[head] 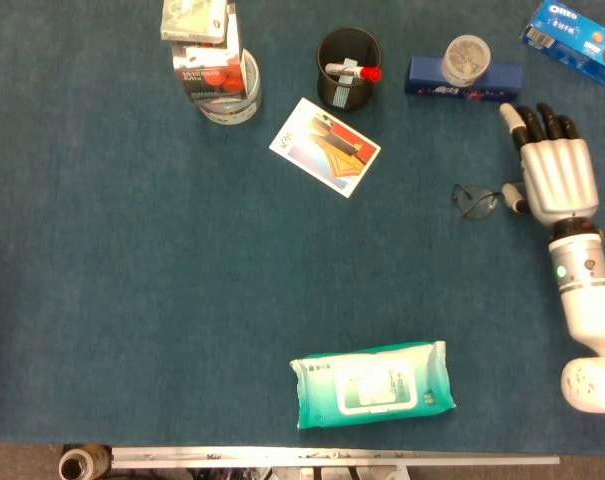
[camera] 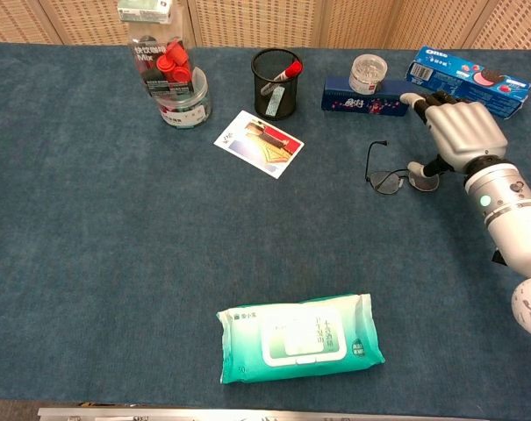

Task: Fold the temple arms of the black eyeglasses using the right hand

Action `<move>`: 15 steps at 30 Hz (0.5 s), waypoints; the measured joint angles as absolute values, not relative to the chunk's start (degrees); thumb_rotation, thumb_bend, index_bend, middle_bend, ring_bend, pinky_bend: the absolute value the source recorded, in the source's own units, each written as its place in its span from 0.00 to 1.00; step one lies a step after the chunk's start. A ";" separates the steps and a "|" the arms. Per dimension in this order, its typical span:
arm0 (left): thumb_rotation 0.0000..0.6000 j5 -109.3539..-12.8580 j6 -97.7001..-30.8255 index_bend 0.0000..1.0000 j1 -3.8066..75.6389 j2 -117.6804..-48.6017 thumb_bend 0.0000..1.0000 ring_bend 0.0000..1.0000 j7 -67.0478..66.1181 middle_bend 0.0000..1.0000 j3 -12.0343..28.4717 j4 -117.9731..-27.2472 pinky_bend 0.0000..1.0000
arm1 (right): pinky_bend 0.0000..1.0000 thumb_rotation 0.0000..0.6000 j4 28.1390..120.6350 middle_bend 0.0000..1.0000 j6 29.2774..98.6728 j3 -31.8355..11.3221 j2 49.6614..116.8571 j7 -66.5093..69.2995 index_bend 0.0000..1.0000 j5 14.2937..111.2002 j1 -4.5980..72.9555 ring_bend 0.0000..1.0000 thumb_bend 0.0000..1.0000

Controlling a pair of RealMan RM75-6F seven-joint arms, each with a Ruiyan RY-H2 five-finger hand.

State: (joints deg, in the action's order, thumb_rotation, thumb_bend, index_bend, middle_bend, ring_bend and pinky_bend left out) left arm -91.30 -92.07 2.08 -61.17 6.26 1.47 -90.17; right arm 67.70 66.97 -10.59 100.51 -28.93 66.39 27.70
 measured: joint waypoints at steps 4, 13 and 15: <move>1.00 -91.30 -92.11 0.53 2.07 -61.15 0.25 0.34 6.36 0.40 1.48 -90.15 0.47 | 0.19 1.00 67.03 0.16 66.69 -10.54 100.83 -29.23 0.12 66.17 27.78 0.10 0.16; 1.00 -91.32 -92.21 0.53 2.02 -61.13 0.25 0.34 6.35 0.40 1.51 -90.13 0.47 | 0.19 1.00 66.41 0.16 66.49 -10.38 101.04 -30.13 0.12 65.73 27.70 0.10 0.16; 1.00 -91.29 -92.18 0.53 2.04 -61.14 0.25 0.34 6.31 0.40 1.53 -90.14 0.47 | 0.19 1.00 66.32 0.16 66.30 -10.34 101.01 -30.41 0.12 65.50 27.67 0.10 0.16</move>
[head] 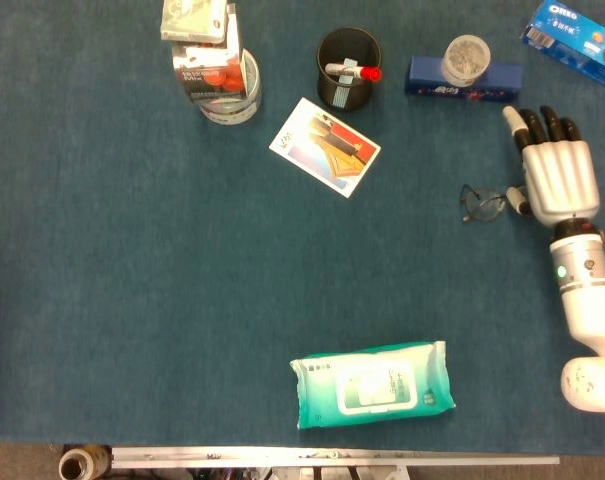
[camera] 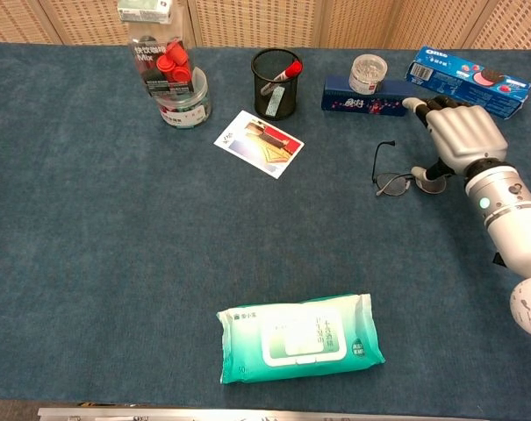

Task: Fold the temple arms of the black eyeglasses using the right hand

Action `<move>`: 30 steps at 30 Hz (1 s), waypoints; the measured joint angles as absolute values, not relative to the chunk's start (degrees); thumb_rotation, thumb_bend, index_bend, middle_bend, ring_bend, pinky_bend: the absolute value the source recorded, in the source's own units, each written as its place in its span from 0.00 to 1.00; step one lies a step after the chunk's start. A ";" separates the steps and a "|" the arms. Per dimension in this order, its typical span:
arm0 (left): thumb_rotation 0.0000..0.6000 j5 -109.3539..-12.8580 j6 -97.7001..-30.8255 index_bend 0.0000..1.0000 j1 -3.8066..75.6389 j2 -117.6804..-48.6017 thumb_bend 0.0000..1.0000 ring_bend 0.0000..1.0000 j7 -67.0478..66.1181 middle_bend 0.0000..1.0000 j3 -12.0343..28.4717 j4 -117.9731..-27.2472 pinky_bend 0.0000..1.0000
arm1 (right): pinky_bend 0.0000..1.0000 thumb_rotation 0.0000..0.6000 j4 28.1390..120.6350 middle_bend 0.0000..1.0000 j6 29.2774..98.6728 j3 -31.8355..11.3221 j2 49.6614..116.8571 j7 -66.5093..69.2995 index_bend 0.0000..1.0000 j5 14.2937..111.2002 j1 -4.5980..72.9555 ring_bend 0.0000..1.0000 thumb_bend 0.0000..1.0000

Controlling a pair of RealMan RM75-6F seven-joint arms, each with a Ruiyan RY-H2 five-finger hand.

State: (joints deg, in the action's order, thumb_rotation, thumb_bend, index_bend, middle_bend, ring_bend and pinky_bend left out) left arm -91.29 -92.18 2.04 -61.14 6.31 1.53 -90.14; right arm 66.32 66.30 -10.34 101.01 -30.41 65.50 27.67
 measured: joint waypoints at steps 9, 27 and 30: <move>1.00 -91.26 -92.11 0.53 2.06 -61.18 0.25 0.34 6.13 0.40 1.54 -90.15 0.47 | 0.19 1.00 66.59 0.16 65.87 -10.08 100.35 -31.64 0.12 64.61 27.30 0.10 0.16; 1.00 -91.22 -91.16 0.53 2.39 -61.39 0.25 0.34 4.87 0.40 1.33 -90.38 0.47 | 0.19 1.00 86.23 0.16 76.32 -7.48 90.52 -27.72 0.12 75.48 23.36 0.10 0.16; 1.00 -91.26 -90.95 0.53 2.49 -61.49 0.25 0.34 4.49 0.40 1.27 -90.46 0.47 | 0.19 1.00 91.16 0.16 78.65 -6.67 87.61 -27.65 0.12 78.10 22.19 0.10 0.16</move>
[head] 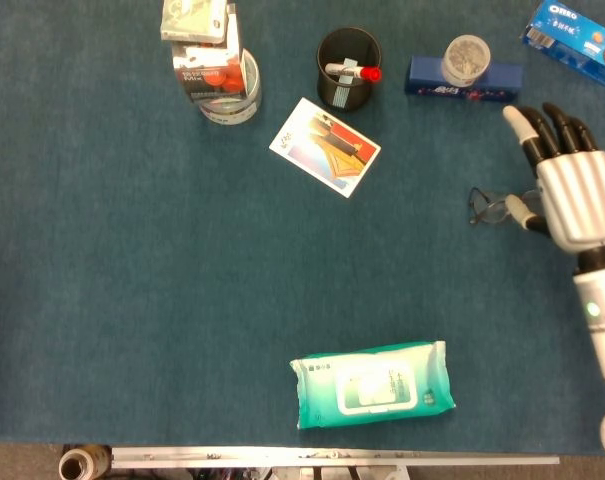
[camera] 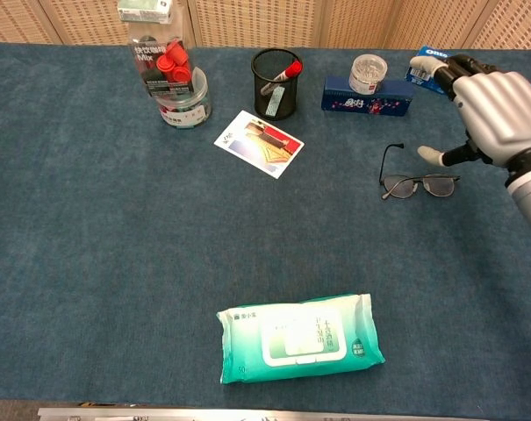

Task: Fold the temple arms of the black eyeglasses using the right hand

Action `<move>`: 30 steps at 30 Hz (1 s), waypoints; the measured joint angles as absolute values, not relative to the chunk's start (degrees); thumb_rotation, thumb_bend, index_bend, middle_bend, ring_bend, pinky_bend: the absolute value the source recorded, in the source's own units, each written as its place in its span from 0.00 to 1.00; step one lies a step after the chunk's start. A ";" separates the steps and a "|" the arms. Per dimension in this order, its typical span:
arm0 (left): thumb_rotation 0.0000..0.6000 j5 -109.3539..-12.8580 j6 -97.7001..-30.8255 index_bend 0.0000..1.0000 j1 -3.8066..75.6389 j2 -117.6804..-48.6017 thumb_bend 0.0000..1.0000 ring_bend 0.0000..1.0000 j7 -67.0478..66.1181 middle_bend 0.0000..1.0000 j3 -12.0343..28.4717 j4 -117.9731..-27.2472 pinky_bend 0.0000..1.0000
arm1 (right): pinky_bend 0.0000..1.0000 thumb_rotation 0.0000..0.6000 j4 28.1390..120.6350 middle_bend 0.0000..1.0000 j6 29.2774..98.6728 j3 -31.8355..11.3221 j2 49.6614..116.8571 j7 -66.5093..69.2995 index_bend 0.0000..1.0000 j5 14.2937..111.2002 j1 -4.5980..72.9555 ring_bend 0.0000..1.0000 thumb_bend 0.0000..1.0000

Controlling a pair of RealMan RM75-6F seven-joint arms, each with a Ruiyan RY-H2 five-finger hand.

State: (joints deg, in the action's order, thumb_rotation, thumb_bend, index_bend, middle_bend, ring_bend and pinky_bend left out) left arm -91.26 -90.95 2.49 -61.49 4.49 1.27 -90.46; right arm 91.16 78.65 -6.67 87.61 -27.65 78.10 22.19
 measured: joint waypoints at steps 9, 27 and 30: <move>1.00 -91.32 -90.70 0.53 2.60 -61.55 0.25 0.34 4.06 0.40 1.14 -90.71 0.47 | 0.19 1.00 100.00 0.16 82.07 -4.19 82.23 -26.80 0.12 85.82 20.04 0.10 0.16; 1.00 -91.40 -91.82 0.53 2.17 -60.93 0.25 0.34 6.31 0.40 1.26 -90.39 0.47 | 0.19 1.00 91.44 0.18 77.19 -9.27 93.15 -29.59 0.12 85.93 25.75 0.10 0.17; 1.00 -91.54 -91.92 0.53 2.11 -60.89 0.25 0.34 6.42 0.40 1.21 -90.34 0.47 | 0.19 1.00 90.70 0.18 76.62 -9.78 93.78 -30.22 0.12 84.95 26.16 0.10 0.17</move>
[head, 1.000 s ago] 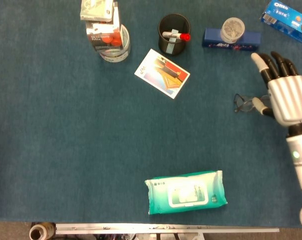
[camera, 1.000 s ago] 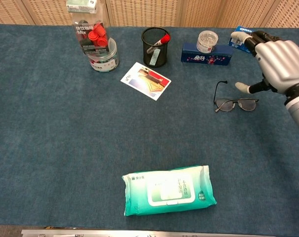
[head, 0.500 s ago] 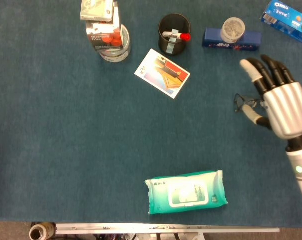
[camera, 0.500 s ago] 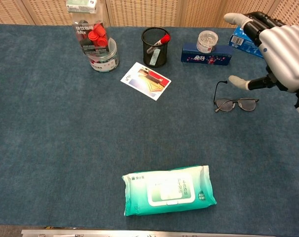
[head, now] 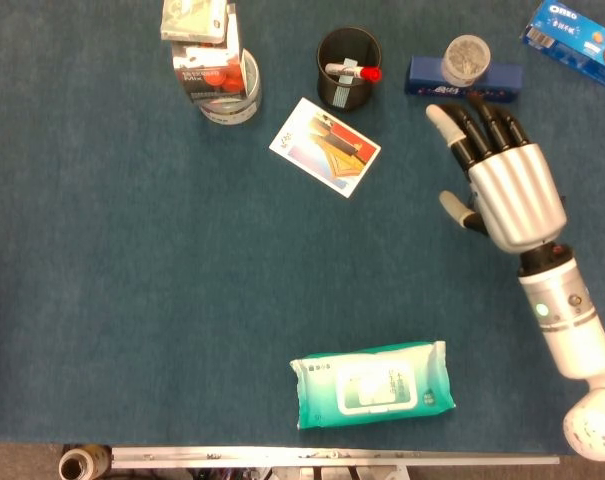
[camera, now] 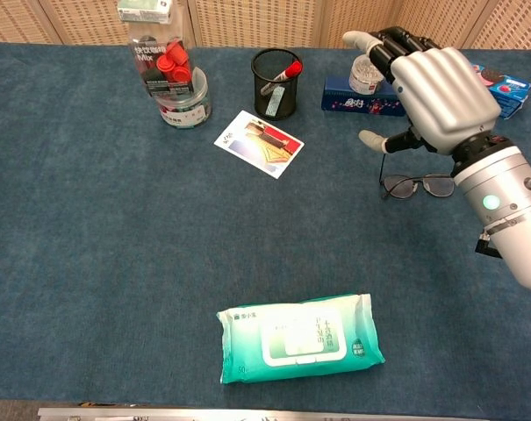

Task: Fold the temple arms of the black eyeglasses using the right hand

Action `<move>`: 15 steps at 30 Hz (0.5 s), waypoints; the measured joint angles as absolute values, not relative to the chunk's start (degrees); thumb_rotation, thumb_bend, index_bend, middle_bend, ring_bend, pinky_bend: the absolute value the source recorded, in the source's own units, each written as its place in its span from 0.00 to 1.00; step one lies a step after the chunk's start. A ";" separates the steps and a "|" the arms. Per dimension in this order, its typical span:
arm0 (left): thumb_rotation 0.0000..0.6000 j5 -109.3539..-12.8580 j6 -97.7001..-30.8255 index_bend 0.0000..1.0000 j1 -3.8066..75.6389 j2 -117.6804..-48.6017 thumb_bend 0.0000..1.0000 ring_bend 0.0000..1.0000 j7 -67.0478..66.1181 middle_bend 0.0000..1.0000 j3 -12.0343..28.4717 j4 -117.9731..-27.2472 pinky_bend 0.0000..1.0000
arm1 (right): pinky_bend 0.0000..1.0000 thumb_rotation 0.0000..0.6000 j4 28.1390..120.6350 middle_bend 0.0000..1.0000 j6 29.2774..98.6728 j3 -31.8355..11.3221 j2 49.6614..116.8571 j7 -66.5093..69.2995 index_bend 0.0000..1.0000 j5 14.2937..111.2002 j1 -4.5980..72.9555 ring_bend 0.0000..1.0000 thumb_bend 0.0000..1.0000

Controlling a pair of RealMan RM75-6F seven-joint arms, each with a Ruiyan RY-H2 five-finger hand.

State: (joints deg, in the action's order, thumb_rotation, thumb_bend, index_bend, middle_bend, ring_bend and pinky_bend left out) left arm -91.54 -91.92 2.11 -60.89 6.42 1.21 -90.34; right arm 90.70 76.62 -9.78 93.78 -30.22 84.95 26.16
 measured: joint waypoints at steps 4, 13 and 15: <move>1.00 -91.73 -92.10 0.53 2.05 -60.87 0.25 0.34 6.40 0.40 1.16 -90.34 0.47 | 0.19 1.00 89.68 0.18 75.82 -10.27 94.39 -30.88 0.12 83.58 26.61 0.10 0.17; 1.00 -91.68 -92.29 0.53 1.94 -60.84 0.25 0.34 6.50 0.40 1.22 -90.32 0.47 | 0.19 1.00 87.71 0.18 75.43 -10.16 94.95 -31.11 0.12 82.22 26.72 0.10 0.17; 1.00 -91.68 -92.23 0.53 1.95 -60.85 0.25 0.34 6.45 0.40 1.20 -90.31 0.47 | 0.19 1.00 87.16 0.18 75.43 -10.02 94.97 -30.93 0.12 81.96 26.60 0.10 0.17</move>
State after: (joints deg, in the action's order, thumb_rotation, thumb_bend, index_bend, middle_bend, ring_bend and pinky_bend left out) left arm -91.68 -92.23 1.95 -60.85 6.45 1.20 -90.31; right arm 87.16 75.43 -10.02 94.97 -30.93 81.96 26.60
